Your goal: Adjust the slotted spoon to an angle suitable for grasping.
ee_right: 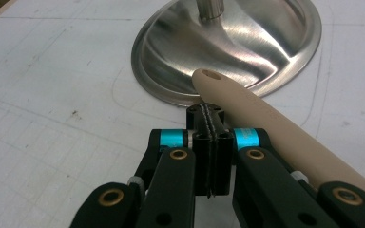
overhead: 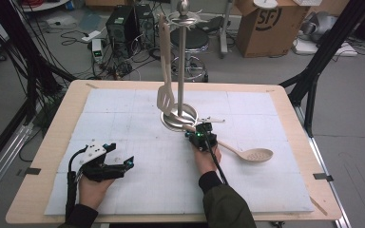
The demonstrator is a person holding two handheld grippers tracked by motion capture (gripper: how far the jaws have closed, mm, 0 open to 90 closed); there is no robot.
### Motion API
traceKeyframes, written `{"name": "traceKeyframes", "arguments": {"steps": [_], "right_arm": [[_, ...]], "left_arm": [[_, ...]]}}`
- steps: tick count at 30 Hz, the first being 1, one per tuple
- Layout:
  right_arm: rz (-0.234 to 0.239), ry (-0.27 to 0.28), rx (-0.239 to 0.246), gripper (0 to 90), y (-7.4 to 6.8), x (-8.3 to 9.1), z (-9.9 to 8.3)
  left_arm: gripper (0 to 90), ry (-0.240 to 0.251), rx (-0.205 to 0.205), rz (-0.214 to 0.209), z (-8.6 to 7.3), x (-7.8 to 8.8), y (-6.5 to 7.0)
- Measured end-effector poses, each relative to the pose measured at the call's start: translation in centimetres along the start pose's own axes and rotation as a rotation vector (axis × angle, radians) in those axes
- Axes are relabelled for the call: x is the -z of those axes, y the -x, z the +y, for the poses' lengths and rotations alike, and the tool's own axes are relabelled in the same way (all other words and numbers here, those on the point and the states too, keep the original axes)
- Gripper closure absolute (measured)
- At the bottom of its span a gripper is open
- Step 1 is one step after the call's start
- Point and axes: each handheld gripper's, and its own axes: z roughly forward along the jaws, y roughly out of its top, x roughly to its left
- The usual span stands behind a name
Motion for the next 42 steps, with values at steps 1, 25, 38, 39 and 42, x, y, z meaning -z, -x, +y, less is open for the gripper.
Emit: {"name": "traceKeyframes", "arguments": {"steps": [1, 25, 38, 39, 42], "right_arm": [[0.001, -0.006, 0.004, 90.0, 0.0, 0.0, 0.0], [0.062, -0.041, 0.005, 89.8, 5.9, 6.2, 2.9], [-0.027, -0.231, -0.089, 90.0, 10.3, 6.5, 2.4], [-0.031, -0.248, -0.083, 90.0, 10.3, 6.3, 2.3], [-0.045, -0.303, -0.066, 90.0, 10.1, 6.0, 2.0]], "left_arm": [[12.7, -0.001, 0.002, -0.001, 0.0, 0.0, 0.0], [12.8, -0.009, -0.004, -0.005, 0.0, -0.3, 0.3], [12.8, -0.017, -0.008, -0.004, -0.1, -0.4, 0.3], [12.7, -0.017, -0.009, -0.004, -0.1, -0.4, 0.3], [12.7, -0.015, -0.007, -0.005, -0.1, -0.3, 0.3]]}}
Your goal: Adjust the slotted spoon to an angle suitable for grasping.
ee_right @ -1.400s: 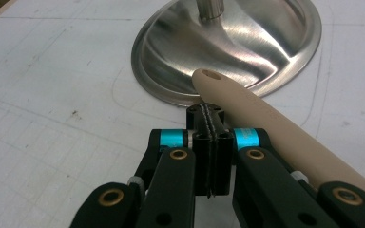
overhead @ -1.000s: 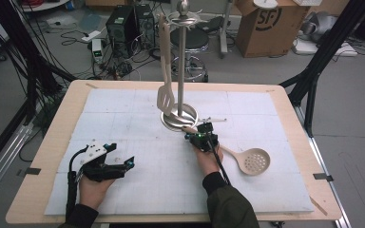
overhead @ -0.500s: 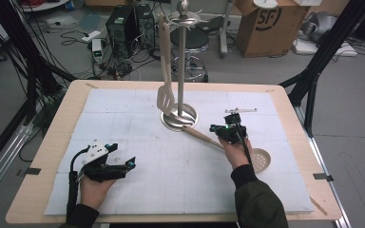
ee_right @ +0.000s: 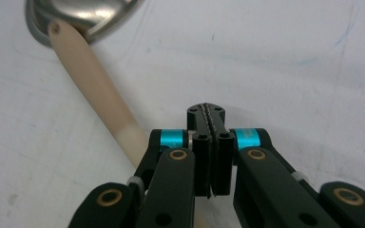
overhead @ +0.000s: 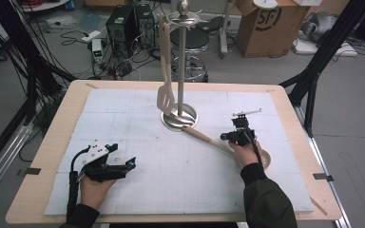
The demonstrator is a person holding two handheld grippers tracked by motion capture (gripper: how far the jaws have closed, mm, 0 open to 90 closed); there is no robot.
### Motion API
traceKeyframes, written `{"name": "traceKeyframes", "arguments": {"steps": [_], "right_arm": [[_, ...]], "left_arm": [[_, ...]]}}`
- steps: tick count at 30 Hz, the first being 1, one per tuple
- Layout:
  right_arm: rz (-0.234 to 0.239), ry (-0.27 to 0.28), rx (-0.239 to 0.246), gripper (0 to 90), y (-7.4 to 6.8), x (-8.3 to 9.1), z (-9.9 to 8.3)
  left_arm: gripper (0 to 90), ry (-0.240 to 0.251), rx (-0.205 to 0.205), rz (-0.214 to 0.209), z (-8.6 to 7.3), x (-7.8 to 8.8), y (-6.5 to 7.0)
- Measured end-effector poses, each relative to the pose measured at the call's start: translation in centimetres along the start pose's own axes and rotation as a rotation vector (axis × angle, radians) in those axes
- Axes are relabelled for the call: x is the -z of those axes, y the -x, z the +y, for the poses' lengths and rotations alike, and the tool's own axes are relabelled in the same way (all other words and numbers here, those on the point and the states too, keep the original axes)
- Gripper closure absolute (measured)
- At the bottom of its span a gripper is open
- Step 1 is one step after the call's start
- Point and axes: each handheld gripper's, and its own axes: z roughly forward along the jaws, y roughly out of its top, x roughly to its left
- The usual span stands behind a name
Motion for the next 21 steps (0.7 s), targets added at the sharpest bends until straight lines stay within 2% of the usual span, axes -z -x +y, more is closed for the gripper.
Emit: {"name": "traceKeyframes", "arguments": {"steps": [2, 3, 7, 9, 12, 17, 21], "right_arm": [[-0.044, -0.032, 0.027, 90.0, -0.2, -0.2, -0.1], [-0.088, -0.054, 0.064, 90.0, -0.4, -0.2, -0.2], [-0.155, -0.082, 0.129, 90.0, -0.9, 0.1, -0.4], [-0.159, -0.091, 0.134, 90.0, -0.7, 0.4, -0.7], [-0.140, -0.115, 0.121, 90.0, -0.3, 0.9, -1.1], [-0.098, -0.120, 0.109, 90.0, 0.1, 1.5, -1.9], [-0.090, -0.120, 0.112, 90.0, 0.0, 1.8, -2.4]], "left_arm": [[12.7, 0.005, 0.003, 0.000, 0.0, 0.0, 0.0], [12.8, 0.005, 0.003, 0.000, 0.0, 0.0, 0.0], [12.8, 0.007, 0.003, -0.003, 0.0, 0.1, 0.0], [12.8, 0.008, 0.000, -0.001, 0.1, 0.1, 0.0], [12.8, 0.005, 0.002, -0.003, 0.0, 0.0, 0.1], [12.8, 0.005, 0.000, -0.001, 0.1, 0.0, 0.1], [12.8, 0.001, -0.001, -0.002, 0.0, 0.0, 0.1]]}}
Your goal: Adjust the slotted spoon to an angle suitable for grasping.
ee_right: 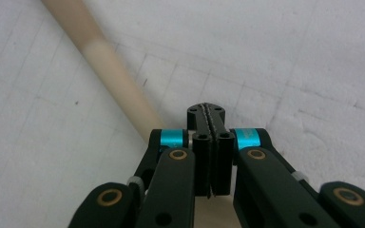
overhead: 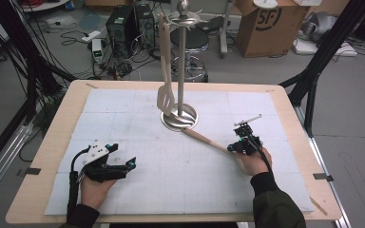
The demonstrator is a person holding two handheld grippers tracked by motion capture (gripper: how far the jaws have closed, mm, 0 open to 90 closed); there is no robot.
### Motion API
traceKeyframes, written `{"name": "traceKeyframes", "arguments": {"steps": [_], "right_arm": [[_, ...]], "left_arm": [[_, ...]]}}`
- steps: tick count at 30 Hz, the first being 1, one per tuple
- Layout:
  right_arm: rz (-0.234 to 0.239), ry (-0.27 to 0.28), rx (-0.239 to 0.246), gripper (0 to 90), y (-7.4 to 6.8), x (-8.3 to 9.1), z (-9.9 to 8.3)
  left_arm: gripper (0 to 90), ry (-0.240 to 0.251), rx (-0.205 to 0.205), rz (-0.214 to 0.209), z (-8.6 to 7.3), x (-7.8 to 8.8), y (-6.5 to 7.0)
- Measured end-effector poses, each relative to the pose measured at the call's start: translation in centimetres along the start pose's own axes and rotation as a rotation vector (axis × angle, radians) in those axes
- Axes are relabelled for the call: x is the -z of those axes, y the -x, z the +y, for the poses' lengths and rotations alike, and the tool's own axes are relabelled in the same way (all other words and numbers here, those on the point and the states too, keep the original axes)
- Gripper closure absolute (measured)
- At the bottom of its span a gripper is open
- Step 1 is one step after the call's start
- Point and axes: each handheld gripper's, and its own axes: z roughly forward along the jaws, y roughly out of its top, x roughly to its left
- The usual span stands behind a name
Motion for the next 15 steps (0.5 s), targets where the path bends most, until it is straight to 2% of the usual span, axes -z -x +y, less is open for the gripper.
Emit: {"name": "traceKeyframes", "arguments": {"steps": [8, 15], "right_arm": [[-0.036, -0.008, 0.014, 90.0, -0.64, 0.15, -0.22], [0.011, -0.025, 0.008, 90.0, -0.78, 0.29, -0.61]], "left_arm": [[12.8, 0.001, -0.002, -0.001, 0.03, 0.01, 0.03], [12.8, 0.003, -0.001, 0.002, 0.03, 0.03, 0.01]]}}
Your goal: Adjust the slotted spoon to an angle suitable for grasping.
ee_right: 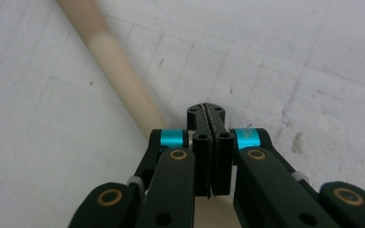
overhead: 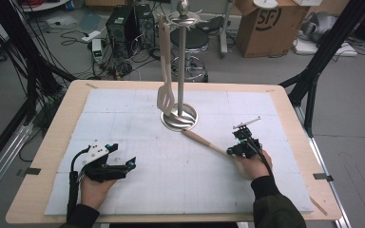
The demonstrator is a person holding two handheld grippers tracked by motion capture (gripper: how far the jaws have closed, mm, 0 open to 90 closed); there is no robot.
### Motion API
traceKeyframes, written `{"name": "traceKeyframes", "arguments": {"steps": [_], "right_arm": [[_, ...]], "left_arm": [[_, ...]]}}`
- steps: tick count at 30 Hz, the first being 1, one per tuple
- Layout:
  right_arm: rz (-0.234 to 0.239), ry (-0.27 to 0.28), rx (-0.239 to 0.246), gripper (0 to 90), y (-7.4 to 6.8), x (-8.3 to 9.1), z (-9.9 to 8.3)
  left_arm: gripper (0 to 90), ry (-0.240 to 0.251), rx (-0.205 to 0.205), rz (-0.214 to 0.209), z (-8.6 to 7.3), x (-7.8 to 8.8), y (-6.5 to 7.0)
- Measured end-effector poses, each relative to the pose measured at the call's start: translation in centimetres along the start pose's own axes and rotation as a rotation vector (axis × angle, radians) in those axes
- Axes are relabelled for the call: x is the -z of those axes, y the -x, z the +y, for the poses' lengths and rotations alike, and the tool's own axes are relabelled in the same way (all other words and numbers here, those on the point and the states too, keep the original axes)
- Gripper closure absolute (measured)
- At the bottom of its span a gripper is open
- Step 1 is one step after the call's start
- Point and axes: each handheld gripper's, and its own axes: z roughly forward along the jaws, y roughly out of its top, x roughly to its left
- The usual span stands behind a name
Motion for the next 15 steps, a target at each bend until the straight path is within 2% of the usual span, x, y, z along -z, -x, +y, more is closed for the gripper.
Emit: {"name": "traceKeyframes", "arguments": {"steps": [3, 6, 9, 13, 15], "right_arm": [[0.006, -0.012, 0.000, 90.0, -0.15, 0.11, -0.15], [0.037, -0.025, -0.002, 90.0, -0.37, 0.14, -0.34], [0.048, -0.038, 0.004, 90.0, -0.73, 0.21, -0.49], [0.038, -0.037, 0.015, 90.0, -0.94, 0.20, -0.41], [0.031, -0.002, 0.033, 90.0, -0.96, 0.35, -0.25]], "left_arm": [[12.8, -0.001, 0.000, -0.005, -0.01, -0.04, 0.02], [12.8, -0.002, 0.000, -0.004, -0.01, -0.05, 0.03], [12.8, -0.003, -0.001, -0.004, -0.01, -0.07, 0.03], [12.8, -0.002, -0.004, -0.003, 0.00, -0.08, 0.07], [12.9, -0.003, -0.003, -0.005, 0.00, -0.09, 0.04]]}}
